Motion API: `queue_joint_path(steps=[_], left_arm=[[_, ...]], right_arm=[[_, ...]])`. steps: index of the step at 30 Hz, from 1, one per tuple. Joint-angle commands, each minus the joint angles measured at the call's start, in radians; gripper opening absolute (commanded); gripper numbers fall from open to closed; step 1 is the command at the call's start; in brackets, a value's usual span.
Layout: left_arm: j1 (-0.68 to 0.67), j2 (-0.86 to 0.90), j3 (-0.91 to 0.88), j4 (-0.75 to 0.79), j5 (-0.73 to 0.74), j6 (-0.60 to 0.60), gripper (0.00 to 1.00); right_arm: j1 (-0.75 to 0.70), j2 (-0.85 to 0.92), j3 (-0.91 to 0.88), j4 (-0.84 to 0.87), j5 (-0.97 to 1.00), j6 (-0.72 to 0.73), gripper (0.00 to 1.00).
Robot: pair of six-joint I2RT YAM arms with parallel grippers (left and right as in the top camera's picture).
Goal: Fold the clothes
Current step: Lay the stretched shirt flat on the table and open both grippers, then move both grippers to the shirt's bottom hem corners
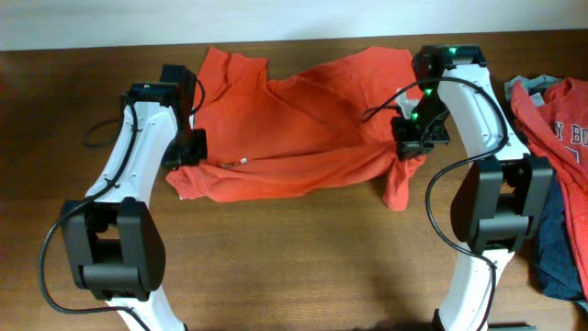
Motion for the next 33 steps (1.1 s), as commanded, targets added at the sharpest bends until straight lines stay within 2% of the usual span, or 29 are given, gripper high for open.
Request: queue_joint_path(steps=[1, 4, 7, 8, 10, 11, 13, 17, 23, 25, 31, 33], left_arm=[[0.005, 0.001, 0.041, 0.103, 0.006, -0.005, 0.23], [0.005, 0.001, 0.042, 0.196, 0.007, -0.005, 0.22], [0.005, 0.001, 0.043, 0.206, 0.046, -0.005, 0.22], [0.005, 0.001, 0.043, 0.201, 0.055, -0.005, 0.22], [0.005, -0.001, 0.048, 0.169, 0.100, -0.005, 0.24], [0.005, -0.003, 0.061, 0.136, 0.134, -0.004, 0.28], [0.005, -0.006, 0.087, 0.095, 0.151, -0.002, 0.33], [0.005, -0.034, 0.156, 0.031, 0.161, 0.021, 0.36], [0.005, -0.242, 0.181, 0.009, 0.161, 0.020, 0.46], [0.002, -0.306, 0.181, -0.014, 0.160, 0.014, 0.47], [-0.046, -0.465, 0.181, -0.097, 0.158, 0.009, 0.47], [-0.063, -0.502, 0.181, -0.113, 0.119, -0.029, 0.47]], right_arm=[[0.004, -0.014, 0.004, 0.087, 0.006, -0.003, 0.04], [0.004, -0.014, 0.004, 0.154, 0.006, 0.012, 0.04], [0.004, -0.014, 0.004, 0.199, 0.006, 0.015, 0.04], [0.004, -0.014, 0.004, 0.212, 0.006, 0.015, 0.11], [-0.001, -0.014, 0.015, 0.246, 0.005, 0.015, 0.46], [-0.005, -0.014, 0.033, 0.252, 0.005, 0.015, 0.65], [-0.017, -0.014, 0.077, 0.237, 0.005, 0.016, 0.75], [-0.038, -0.014, 0.222, 0.133, -0.002, 0.043, 0.76], [-0.046, -0.014, 0.633, -0.179, -0.013, 0.050, 0.73], [-0.045, -0.070, 0.662, -0.179, -0.019, 0.109, 0.74], [-0.041, -0.262, 0.653, -0.179, -0.018, 0.152, 0.71], [-0.041, -0.340, 0.624, -0.179, 0.027, 0.174, 0.71]])
